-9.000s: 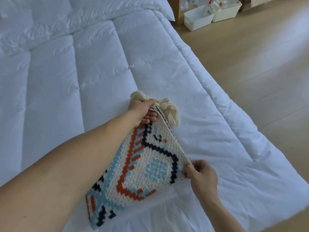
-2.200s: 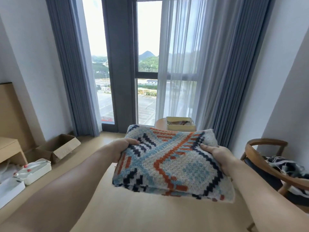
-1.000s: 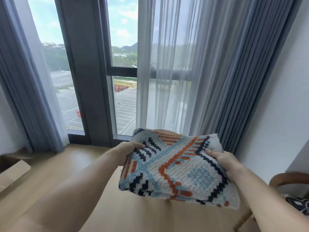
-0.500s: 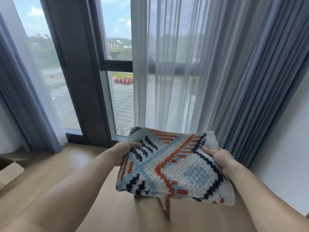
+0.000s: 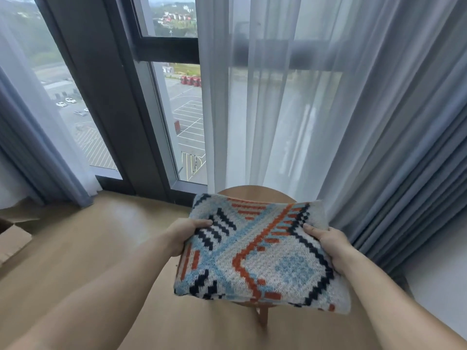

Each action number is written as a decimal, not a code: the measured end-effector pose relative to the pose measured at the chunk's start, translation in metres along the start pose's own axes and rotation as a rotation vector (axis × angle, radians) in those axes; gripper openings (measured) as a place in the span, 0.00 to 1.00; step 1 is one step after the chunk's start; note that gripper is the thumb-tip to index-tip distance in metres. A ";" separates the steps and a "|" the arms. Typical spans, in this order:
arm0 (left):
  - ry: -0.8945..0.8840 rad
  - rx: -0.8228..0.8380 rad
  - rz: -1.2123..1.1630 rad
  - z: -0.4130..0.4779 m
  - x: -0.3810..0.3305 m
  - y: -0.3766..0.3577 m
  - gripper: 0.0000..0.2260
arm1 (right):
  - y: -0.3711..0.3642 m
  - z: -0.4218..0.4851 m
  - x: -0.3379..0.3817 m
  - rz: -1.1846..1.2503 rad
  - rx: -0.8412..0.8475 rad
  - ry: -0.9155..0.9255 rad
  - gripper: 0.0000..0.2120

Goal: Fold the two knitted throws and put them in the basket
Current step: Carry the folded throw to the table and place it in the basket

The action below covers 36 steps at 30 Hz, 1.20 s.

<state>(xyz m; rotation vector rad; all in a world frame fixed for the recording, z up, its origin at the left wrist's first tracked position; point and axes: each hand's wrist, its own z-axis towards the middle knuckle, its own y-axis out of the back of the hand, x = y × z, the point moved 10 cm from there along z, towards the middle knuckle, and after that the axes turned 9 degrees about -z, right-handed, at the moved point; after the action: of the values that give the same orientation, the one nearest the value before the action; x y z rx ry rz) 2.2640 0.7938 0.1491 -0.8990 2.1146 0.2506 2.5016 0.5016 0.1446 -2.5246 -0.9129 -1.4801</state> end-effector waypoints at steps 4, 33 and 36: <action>0.134 0.039 0.014 0.065 0.010 0.025 0.17 | -0.046 0.066 -0.024 0.003 0.006 -0.088 0.29; 0.221 -0.208 0.128 0.213 0.064 -0.046 0.21 | 0.007 0.201 -0.086 -0.409 -0.184 -0.098 0.23; 0.140 -0.334 0.216 0.214 0.063 -0.041 0.19 | 0.004 0.195 -0.082 -0.537 -0.244 -0.044 0.25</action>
<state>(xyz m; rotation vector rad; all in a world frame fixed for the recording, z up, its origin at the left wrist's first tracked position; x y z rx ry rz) 2.3942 0.8283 -0.0334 -0.8959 2.3444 0.6868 2.6250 0.5301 -0.0251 -2.6102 -1.6069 -1.7656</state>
